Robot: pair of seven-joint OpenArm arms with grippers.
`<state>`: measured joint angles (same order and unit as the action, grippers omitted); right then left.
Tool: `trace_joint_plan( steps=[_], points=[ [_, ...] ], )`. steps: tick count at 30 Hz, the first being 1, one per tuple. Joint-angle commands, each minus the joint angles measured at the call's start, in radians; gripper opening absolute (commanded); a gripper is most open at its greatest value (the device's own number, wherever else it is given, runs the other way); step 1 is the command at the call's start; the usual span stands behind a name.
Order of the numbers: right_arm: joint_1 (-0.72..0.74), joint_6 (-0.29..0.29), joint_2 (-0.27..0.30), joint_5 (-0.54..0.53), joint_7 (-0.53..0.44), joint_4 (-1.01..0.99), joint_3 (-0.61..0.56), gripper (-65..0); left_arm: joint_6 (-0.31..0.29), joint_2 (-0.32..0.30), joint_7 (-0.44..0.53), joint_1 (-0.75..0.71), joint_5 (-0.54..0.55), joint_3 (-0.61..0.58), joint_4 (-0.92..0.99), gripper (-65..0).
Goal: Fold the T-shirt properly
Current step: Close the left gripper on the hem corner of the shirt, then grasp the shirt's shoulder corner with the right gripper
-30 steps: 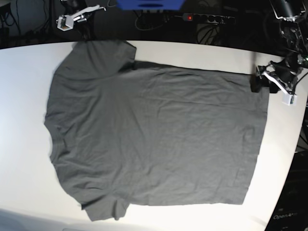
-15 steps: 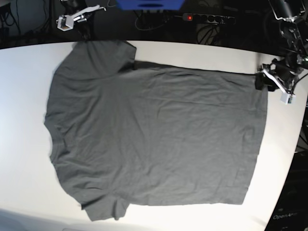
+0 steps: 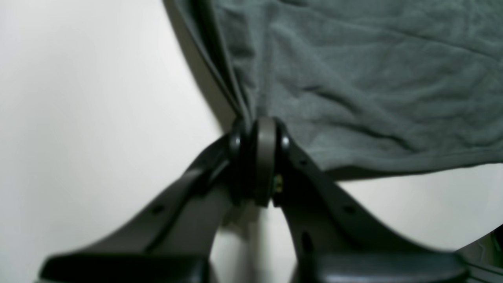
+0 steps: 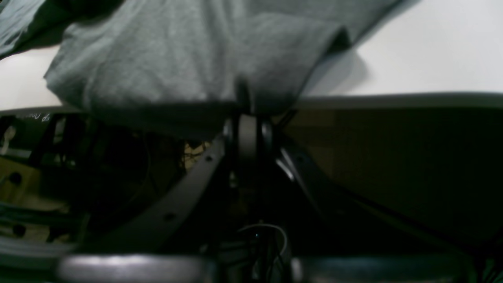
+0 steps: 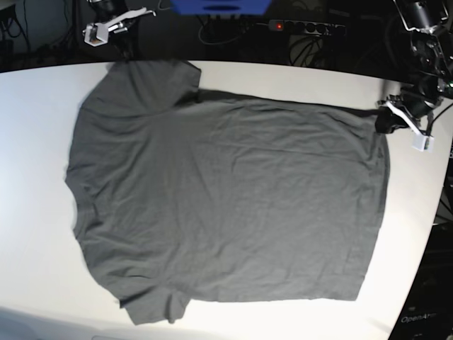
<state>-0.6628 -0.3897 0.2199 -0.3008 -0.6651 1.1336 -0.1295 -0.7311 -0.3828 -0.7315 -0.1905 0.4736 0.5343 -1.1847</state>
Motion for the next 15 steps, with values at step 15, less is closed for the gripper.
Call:
trace_joint_plan(
  steps=[15],
  points=[
    [-0.015, -0.002, 0.075, -0.013, -0.045, 0.066, 0.011, -64.3, 0.033, 0.028, -0.241, -0.043, -0.207, 0.031, 0.052, -62.4]
  ],
)
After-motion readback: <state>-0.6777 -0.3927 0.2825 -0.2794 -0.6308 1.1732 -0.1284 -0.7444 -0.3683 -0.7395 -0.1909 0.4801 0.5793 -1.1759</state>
